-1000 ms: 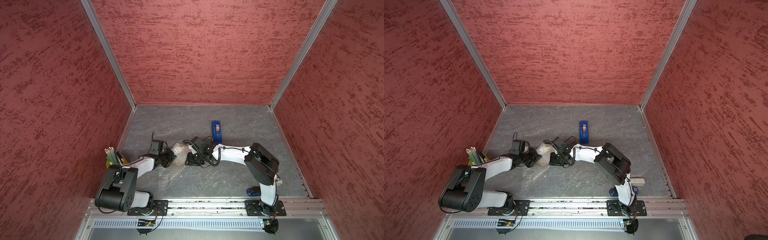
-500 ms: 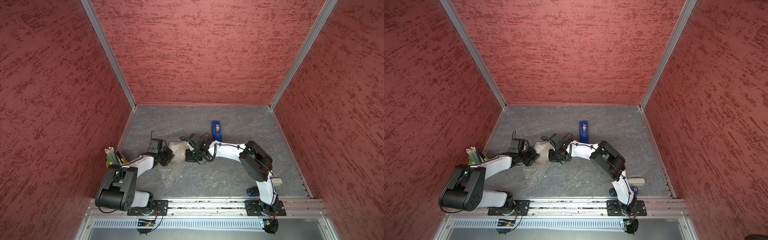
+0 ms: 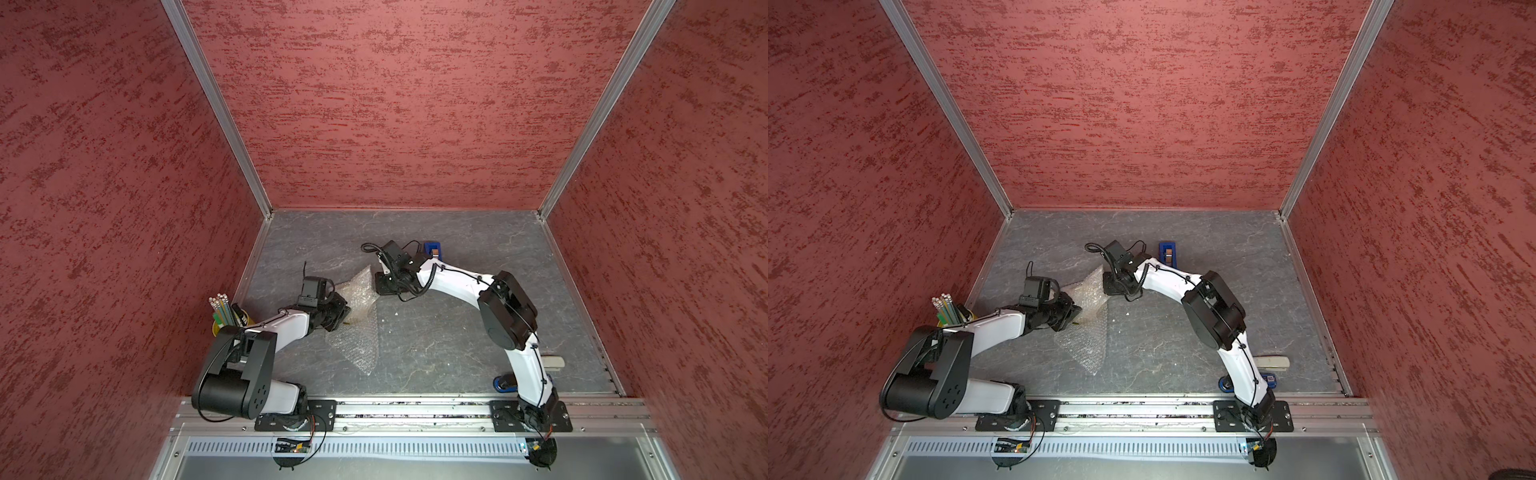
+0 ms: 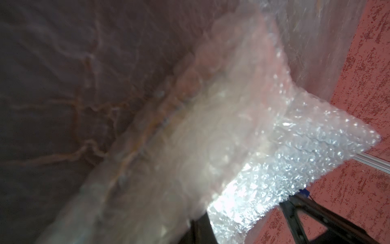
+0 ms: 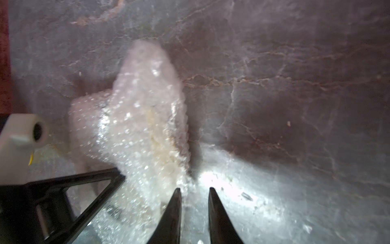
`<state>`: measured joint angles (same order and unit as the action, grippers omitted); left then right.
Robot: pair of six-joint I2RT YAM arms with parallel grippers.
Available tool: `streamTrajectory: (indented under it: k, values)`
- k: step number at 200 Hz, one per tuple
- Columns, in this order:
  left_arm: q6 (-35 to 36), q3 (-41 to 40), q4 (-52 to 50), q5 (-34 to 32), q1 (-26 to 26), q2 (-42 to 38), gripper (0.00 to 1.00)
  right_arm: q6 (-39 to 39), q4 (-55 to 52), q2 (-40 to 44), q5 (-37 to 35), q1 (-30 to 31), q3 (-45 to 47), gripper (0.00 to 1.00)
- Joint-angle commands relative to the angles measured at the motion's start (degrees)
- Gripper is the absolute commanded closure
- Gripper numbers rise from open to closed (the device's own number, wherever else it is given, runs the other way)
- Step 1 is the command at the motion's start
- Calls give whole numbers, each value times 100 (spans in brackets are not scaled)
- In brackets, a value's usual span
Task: Wrap dinner plates in bubble wrap
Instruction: Adjust the bubble wrap at the center of the board.
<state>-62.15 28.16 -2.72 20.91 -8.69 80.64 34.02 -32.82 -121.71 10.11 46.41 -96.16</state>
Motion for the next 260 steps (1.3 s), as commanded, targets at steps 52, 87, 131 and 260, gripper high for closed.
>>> streamTrajectory:
  k: [52, 87, 131, 260]
  values:
    - [-52, -136, -451, -78, -54, 59, 98, 528, 810, -84, 743, 639, 262, 80]
    - [-43, -53, -493, -69, -64, 1, 96, 710, 964, -129, 821, 711, 765, 82]
    - [-17, 243, -682, -43, -151, -214, 86, 843, 1003, -196, 799, 712, 1232, 84]
    - [542, 311, -678, 142, 206, 397, 92, 694, 522, 88, 369, 720, 951, 79]
